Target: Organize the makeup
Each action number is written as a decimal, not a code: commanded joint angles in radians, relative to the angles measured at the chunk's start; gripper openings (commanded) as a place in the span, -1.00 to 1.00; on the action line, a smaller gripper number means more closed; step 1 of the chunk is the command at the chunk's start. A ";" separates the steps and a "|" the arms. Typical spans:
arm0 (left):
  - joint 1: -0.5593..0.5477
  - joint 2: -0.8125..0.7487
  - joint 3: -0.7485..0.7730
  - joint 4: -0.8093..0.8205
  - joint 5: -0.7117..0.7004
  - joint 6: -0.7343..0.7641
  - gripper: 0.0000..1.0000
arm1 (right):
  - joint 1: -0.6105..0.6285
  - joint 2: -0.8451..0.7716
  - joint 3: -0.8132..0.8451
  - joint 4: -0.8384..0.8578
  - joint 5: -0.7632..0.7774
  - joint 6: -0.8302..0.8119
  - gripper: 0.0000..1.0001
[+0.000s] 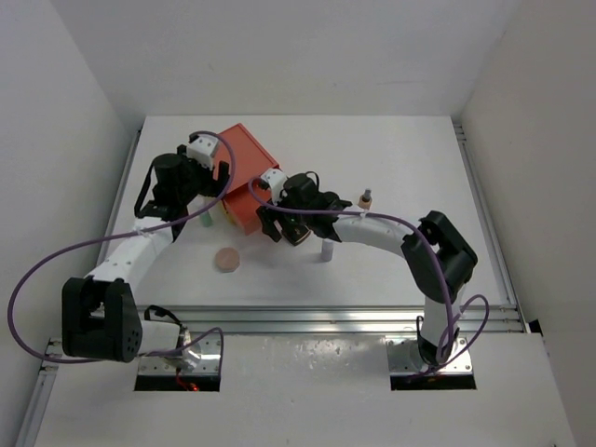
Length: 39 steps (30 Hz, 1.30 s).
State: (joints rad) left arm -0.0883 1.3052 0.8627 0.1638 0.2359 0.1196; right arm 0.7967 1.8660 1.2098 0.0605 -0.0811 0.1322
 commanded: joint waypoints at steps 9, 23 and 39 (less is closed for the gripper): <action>0.156 -0.144 0.020 -0.224 0.049 0.093 -0.09 | -0.013 -0.223 -0.022 -0.215 -0.043 -0.103 0.84; 0.262 -0.225 -0.278 -0.014 0.140 0.035 0.57 | -0.244 -0.409 -0.055 -0.536 -0.071 -0.043 0.82; 0.234 -0.213 -0.318 0.065 0.132 0.015 0.59 | -0.251 -0.433 -0.500 -0.068 -0.128 -0.034 0.78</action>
State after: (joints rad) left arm 0.1558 1.0996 0.5503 0.1703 0.3672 0.1524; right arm 0.5411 1.4101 0.7189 -0.1806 -0.1947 0.0624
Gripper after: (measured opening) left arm 0.796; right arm 0.901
